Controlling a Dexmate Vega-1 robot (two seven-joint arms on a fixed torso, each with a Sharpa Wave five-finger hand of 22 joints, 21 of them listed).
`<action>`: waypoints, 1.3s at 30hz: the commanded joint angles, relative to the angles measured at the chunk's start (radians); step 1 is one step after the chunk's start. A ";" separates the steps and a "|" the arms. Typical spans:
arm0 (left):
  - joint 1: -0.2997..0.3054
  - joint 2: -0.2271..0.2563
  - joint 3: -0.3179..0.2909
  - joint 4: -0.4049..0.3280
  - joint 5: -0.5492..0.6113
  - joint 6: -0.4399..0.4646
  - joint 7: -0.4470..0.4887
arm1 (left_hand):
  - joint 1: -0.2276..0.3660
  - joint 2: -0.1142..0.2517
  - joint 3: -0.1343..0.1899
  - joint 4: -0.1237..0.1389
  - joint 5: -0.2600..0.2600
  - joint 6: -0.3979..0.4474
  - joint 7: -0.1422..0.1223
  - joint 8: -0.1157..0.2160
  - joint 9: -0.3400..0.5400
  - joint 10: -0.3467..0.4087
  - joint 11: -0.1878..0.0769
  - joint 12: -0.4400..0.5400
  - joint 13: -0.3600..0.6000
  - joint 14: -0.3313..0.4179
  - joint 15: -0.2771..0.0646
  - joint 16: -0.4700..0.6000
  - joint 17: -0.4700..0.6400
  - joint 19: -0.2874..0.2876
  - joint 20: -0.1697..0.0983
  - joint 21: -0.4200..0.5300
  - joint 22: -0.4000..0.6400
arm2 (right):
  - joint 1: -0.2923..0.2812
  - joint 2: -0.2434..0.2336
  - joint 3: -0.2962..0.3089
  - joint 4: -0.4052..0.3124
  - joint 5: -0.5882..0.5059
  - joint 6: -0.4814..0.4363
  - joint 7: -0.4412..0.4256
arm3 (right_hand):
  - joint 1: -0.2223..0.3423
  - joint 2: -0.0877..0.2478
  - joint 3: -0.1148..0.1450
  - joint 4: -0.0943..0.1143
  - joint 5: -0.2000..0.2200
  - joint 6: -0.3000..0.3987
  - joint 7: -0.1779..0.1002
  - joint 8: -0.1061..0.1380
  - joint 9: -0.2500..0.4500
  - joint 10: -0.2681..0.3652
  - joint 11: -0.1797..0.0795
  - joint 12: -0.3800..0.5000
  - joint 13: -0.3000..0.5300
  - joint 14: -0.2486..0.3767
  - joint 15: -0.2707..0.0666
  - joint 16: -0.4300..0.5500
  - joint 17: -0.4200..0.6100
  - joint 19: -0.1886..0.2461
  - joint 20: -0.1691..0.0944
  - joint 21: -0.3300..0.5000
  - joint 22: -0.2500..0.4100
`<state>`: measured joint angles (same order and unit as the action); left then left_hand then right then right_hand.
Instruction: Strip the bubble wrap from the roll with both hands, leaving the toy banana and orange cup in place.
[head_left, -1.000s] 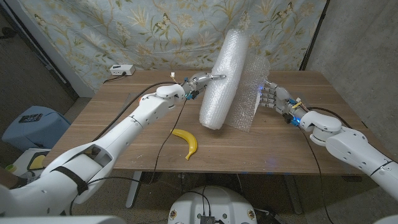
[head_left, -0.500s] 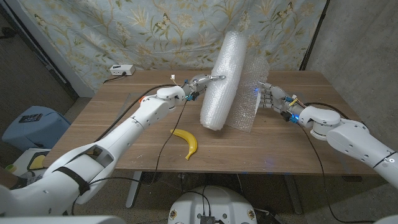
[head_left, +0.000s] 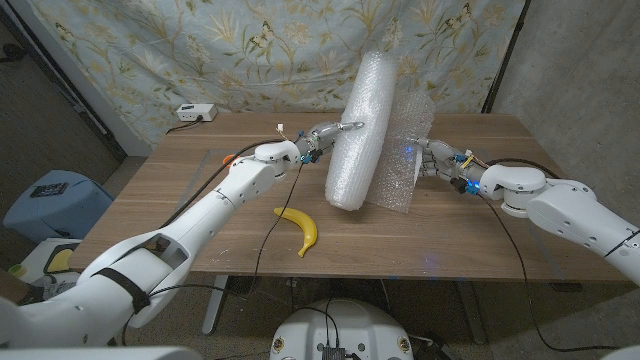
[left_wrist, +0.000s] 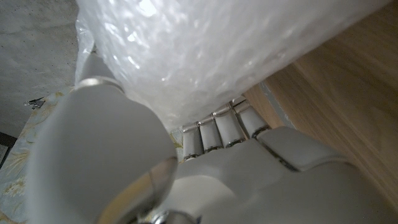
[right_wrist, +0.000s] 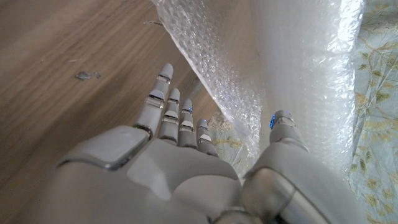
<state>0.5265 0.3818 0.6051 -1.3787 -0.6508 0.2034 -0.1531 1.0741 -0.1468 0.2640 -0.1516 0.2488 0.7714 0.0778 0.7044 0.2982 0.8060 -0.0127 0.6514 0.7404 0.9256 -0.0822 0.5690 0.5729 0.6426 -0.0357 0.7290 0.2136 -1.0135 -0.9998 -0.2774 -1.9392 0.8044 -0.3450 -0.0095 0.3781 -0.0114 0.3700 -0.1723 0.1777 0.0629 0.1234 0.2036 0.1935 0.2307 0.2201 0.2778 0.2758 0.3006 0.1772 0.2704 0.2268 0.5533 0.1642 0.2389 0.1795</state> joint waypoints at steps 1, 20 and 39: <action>0.001 -0.026 0.000 0.031 -0.025 -0.004 -0.013 | 0.180 0.187 0.004 0.002 0.004 0.103 -0.091 0.010 0.019 0.134 -0.118 -0.003 0.007 0.155 -0.146 0.002 0.007 -0.006 -0.003 0.010 0.003 | 0.036 -0.027 -0.017 -0.024 0.009 -0.087 -0.017 | 0.023 -0.001 0.006 0.001 0.005 0.010 0.038 0.004 0.004 0.021 0.000 0.019 0.012 0.023 -0.007 0.013 0.008 0.025 -0.007 0.009 0.004; 0.000 -0.060 0.000 0.090 -0.064 -0.008 -0.057 | 0.172 0.191 0.000 0.005 0.004 0.108 -0.092 0.016 0.020 0.141 -0.121 -0.011 0.012 0.164 -0.144 0.002 0.016 -0.012 -0.003 0.026 0.001 | 0.135 -0.021 -0.065 -0.030 0.010 -0.249 -0.064 | 0.183 0.004 0.017 0.001 0.004 0.166 0.070 0.020 0.009 0.167 -0.032 0.202 0.154 0.247 -0.129 0.113 0.090 0.201 -0.091 0.059 0.010; -0.014 -0.080 -0.006 0.141 -0.081 -0.009 -0.085 | 0.170 0.194 -0.003 0.003 0.005 0.109 -0.091 0.020 0.018 0.150 -0.121 -0.018 0.015 0.167 -0.147 -0.001 0.024 -0.017 -0.004 0.040 -0.001 | 0.225 0.002 -0.113 -0.040 -0.017 -0.391 -0.119 | 0.380 0.018 0.000 0.004 0.002 0.459 0.029 0.072 0.031 0.390 -0.156 0.427 0.283 0.517 -0.301 0.268 0.224 0.427 -0.232 0.154 0.017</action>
<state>0.5216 0.3155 0.6021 -1.2703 -0.7226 0.1963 -0.2203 1.0649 -0.1376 0.2559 -0.1542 0.2485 0.7741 0.0804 0.7177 0.2981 0.8225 -0.0078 0.6360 0.7534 0.9418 -0.0806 0.5665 0.5913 0.6301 -0.0410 0.7590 0.2087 -0.8349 -1.0098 -0.3670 -1.9703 0.7989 -0.6510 -0.0956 0.7415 0.0048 0.3750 -0.1696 0.1770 0.4951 0.1570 0.2664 0.2212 0.5933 0.0743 0.6856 0.5479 0.7905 -0.0839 0.5269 0.4416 0.9531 -0.0567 0.3800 0.1934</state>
